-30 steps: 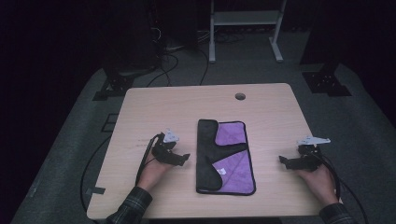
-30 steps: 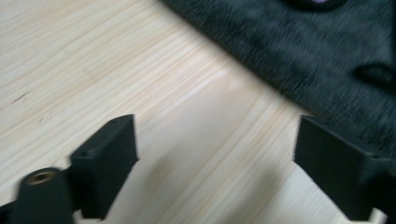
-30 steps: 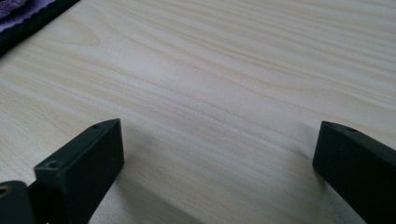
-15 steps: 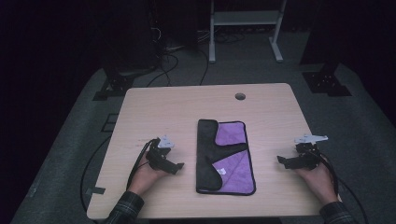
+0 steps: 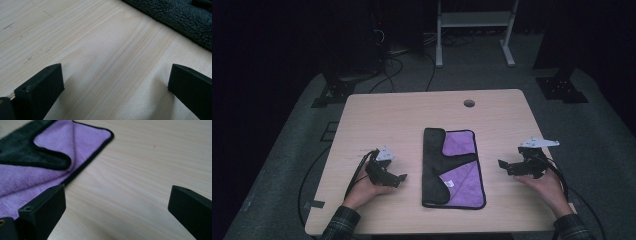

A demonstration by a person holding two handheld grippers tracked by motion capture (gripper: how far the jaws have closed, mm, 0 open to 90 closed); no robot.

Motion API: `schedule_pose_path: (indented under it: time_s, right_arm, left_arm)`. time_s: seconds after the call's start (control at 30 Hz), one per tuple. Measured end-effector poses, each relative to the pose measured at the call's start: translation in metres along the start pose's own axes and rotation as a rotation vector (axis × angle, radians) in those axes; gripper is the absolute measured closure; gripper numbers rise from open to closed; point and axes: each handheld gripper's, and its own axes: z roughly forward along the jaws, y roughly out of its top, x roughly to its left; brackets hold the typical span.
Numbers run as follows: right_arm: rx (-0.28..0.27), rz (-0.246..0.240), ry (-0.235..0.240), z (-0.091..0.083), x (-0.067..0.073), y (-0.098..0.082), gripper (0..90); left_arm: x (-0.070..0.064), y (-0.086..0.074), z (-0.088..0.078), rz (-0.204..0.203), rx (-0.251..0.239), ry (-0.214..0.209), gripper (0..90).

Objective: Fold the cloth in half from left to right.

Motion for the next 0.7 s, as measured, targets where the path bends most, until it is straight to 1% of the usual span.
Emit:
schedule_pose_path:
  time_s: [0.07, 0.13, 0.17, 0.23, 0.27, 0.3, 0.33, 0.37, 0.43, 0.57, 0.67, 0.7]
  right_arm:
    - [-0.015, -0.005, -0.013, 0.000, 0.004, 0.005, 1.2]
    - [-0.031, -0.009, 0.001, 0.001, 0.007, 0.010, 1.2]
    - [-0.029, -0.005, 0.012, 0.002, 0.008, 0.013, 1.3]
    - [-0.024, 0.002, 0.007, 0.004, 0.011, 0.018, 1.5]
    - [-0.025, 0.000, 0.014, 0.005, 0.012, 0.020, 4.9]
    - [-0.026, -0.005, 0.008, 0.005, 0.015, 0.022, 10.6]
    - [-0.024, -0.006, 0.002, 0.006, 0.016, 0.025, 13.8]
    - [-0.018, -0.003, 0.008, 0.008, 0.017, 0.027, 11.4]
    - [-0.007, -0.017, 0.037, 0.011, 0.020, 0.031, 12.5]
    - [-0.005, -0.074, 0.065, 0.016, 0.027, 0.036, 13.2]
    - [0.008, -0.085, 0.044, 0.022, 0.034, 0.040, 12.7]
    - [0.014, -0.096, 0.026, 0.025, 0.037, 0.040, 12.8]
  left_arm:
    - [0.000, 0.000, 0.000, 0.000, 0.000, 0.000, 0.0]
    - [0.000, 0.000, 0.000, -0.004, -0.001, -0.001, 0.0]
    - [0.000, 0.000, 0.000, -0.003, 0.000, -0.001, 0.0]
    - [0.000, 0.000, 0.000, -0.004, 0.001, 0.002, 0.0]
    - [0.000, 0.000, 0.000, -0.005, 0.004, 0.004, 0.0]
    - [0.000, 0.000, 0.000, -0.005, 0.003, 0.006, 0.0]
    - [0.000, 0.000, 0.000, -0.006, 0.003, 0.007, 0.0]
    - [0.000, 0.000, 0.000, -0.006, 0.003, 0.007, 0.0]
    - [-0.001, 0.000, -0.001, -0.007, 0.004, 0.008, 0.0]
    - [-0.001, 0.000, -0.001, -0.009, 0.004, 0.010, 0.0]
    - [-0.001, 0.000, -0.001, -0.012, 0.004, 0.012, 0.0]
    - [-0.001, 0.000, -0.001, -0.014, 0.004, 0.014, 0.0]
